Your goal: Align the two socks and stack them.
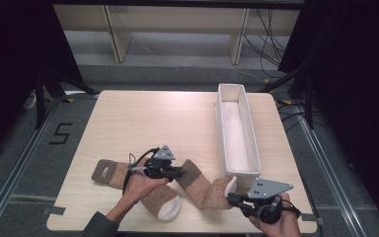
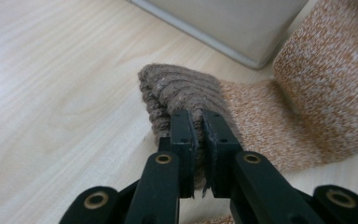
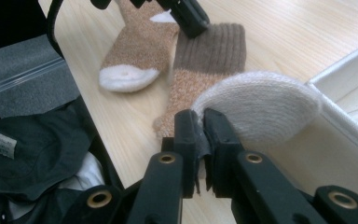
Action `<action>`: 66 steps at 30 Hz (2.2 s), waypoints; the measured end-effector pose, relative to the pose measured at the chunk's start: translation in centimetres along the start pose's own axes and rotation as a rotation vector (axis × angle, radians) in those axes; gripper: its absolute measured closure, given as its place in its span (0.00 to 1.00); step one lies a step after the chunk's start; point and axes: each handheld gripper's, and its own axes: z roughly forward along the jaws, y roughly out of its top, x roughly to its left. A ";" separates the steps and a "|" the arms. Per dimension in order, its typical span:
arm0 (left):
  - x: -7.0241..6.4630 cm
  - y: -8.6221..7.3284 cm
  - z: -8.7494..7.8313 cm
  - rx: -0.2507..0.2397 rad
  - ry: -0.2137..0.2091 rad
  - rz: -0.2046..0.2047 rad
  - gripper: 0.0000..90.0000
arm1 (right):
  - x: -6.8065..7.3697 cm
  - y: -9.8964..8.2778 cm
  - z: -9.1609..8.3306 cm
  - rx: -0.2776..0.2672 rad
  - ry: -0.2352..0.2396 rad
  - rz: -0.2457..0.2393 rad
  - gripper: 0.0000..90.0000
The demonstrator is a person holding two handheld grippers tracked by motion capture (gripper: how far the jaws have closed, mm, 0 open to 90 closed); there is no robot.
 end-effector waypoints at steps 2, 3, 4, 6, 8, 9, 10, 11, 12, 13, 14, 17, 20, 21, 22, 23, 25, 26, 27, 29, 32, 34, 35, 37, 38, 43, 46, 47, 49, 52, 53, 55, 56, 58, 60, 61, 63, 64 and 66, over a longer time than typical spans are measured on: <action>0.3 0.1 -0.7 -0.029 0.018 -0.005 0.92 | 0.1 0.1 0.0 -0.002 -0.006 -0.013 0.94; 0.6 0.1 -1.1 -0.021 0.023 -0.002 0.92 | 0.2 0.2 0.1 -0.001 -0.002 -0.005 0.94; 1.1 0.2 -1.6 -0.040 0.028 0.024 0.92 | 0.3 0.3 0.1 0.001 -0.002 -0.015 0.94; 1.6 0.1 -2.6 -0.056 0.054 0.007 0.92 | 0.5 0.6 0.4 -0.007 -0.008 -0.039 0.94; 1.8 -0.1 -3.7 -0.066 0.079 -0.035 0.93 | 0.9 0.9 0.6 -0.009 0.000 -0.037 0.94; 2.1 -0.1 -4.4 -0.073 0.084 -0.038 0.93 | 0.9 1.0 0.7 -0.008 0.002 -0.044 0.94; 2.5 -0.1 -5.0 -0.080 0.091 -0.040 0.92 | 0.9 1.2 0.8 -0.012 -0.007 -0.055 0.94; 2.8 -0.2 -5.6 -0.086 0.109 -0.043 0.93 | 1.0 1.3 0.9 -0.014 -0.002 -0.054 0.95; 3.3 -0.2 -6.3 -0.097 0.121 -0.053 0.93 | 1.0 1.6 1.0 -0.010 -0.003 -0.060 0.95; 3.7 -0.3 -6.9 -0.097 0.131 -0.054 0.93 | 1.1 1.9 1.3 -0.012 0.004 -0.071 0.95; 4.0 -0.3 -7.4 -0.109 0.141 -0.068 0.93 | 1.2 2.3 1.5 -0.006 0.013 -0.079 0.95; 5.1 -0.6 -8.9 -0.112 0.176 -0.079 0.93 | 1.4 3.8 2.7 -0.008 0.030 -0.115 0.95; 6.4 -1.1 -10.2 -0.135 0.214 -0.115 0.93 | 1.5 5.1 4.0 -0.013 0.039 -0.142 0.95; 7.0 -1.3 -10.8 -0.123 0.215 -0.112 0.93 | 1.5 5.7 4.6 -0.011 0.041 -0.155 0.95; 7.4 -1.5 -11.2 -0.135 0.237 -0.131 0.93 | 1.6 6.1 5.1 -0.005 0.055 -0.147 0.95; 7.9 -1.9 -11.7 -0.136 0.249 -0.149 0.93 | 1.6 6.5 5.6 -0.008 0.064 -0.154 0.95; 8.6 -2.4 -12.3 -0.140 0.258 -0.167 0.93 | 1.6 7.2 6.6 0.009 0.072 -0.138 0.95; 8.9 -2.7 -12.6 -0.146 0.267 -0.180 0.93 | 1.5 7.5 7.2 0.006 0.077 -0.141 0.95; 9.1 -3.0 -12.9 -0.151 0.272 -0.187 0.93 | 1.4 7.9 7.7 0.007 0.086 -0.160 0.95; 9.5 -3.5 -13.5 -0.149 0.292 -0.194 0.93 | 1.4 8.5 8.8 0.012 0.096 -0.156 0.95; 10.2 -4.3 -14.4 -0.160 0.320 -0.212 0.93 | 1.6 9.3 10.2 0.010 0.102 -0.169 0.95; 10.6 -4.9 -15.0 -0.174 0.334 -0.234 0.93 | 1.7 9.6 10.8 0.012 0.113 -0.169 0.95; 10.8 -5.1 -15.3 -0.175 0.335 -0.244 0.93 | 1.8 9.8 11.3 0.019 0.116 -0.175 0.95; 11.1 -5.6 -15.6 -0.178 0.345 -0.254 0.93 | 2.0 10.1 11.9 0.021 0.121 -0.183 0.95; 11.3 -5.9 -15.7 -0.178 0.346 -0.261 0.93 | 2.0 10.3 12.2 0.027 0.125 -0.187 0.95; 12.1 -7.3 -15.9 -0.169 0.357 -0.281 0.93 | 2.5 10.5 13.6 0.043 0.138 -0.190 0.94; 12.2 -8.3 -15.3 -0.155 0.357 -0.294 0.93 | 3.0 10.2 14.1 0.062 0.145 -0.198 0.94; 12.2 -8.6 -15.2 -0.148 0.354 -0.295 0.93 | 3.1 9.9 14.2 0.072 0.147 -0.198 0.94; 12.3 -9.5 -14.9 -0.149 0.349 -0.313 0.93 | 3.3 9.4 14.5 0.084 0.157 -0.196 0.94; 12.2 -11.1 -14.8 -0.132 0.338 -0.334 0.93 | 4.0 8.6 14.7 0.102 0.176 -0.194 0.94; 12.2 -11.5 -14.9 -0.111 0.333 -0.327 0.93 | 4.2 8.4 14.8 0.105 0.182 -0.197 0.94; 11.9 -12.0 -14.7 -0.091 0.340 -0.330 0.92 | 4.5 8.1 14.7 0.116 0.190 -0.207 0.93; 11.9 -12.4 -14.6 -0.060 0.340 -0.316 0.92 | 4.6 8.0 14.8 0.118 0.194 -0.206 0.93; 11.9 -12.9 -14.5 -0.021 0.334 -0.321 0.92 | 4.8 7.5 15.0 0.132 0.201 -0.201 0.93; 12.0 -13.2 -14.4 -0.014 0.338 -0.331 0.92 | 5.0 7.1 15.4 0.143 0.212 -0.199 0.93; 12.0 -13.3 -14.4 -0.020 0.336 -0.337 0.92 | 5.0 6.9 15.6 0.152 0.219 -0.194 0.93; 11.9 -13.4 -14.7 -0.040 0.330 -0.359 0.92 | 5.2 6.7 15.6 0.154 0.227 -0.182 0.93; 12.0 -13.5 -14.9 -0.037 0.331 -0.354 0.92 | 5.3 6.6 15.5 0.161 0.222 -0.177 0.93; 11.8 -13.5 -15.0 -0.052 0.337 -0.370 0.92 | 5.4 6.6 15.4 0.163 0.223 -0.177 0.93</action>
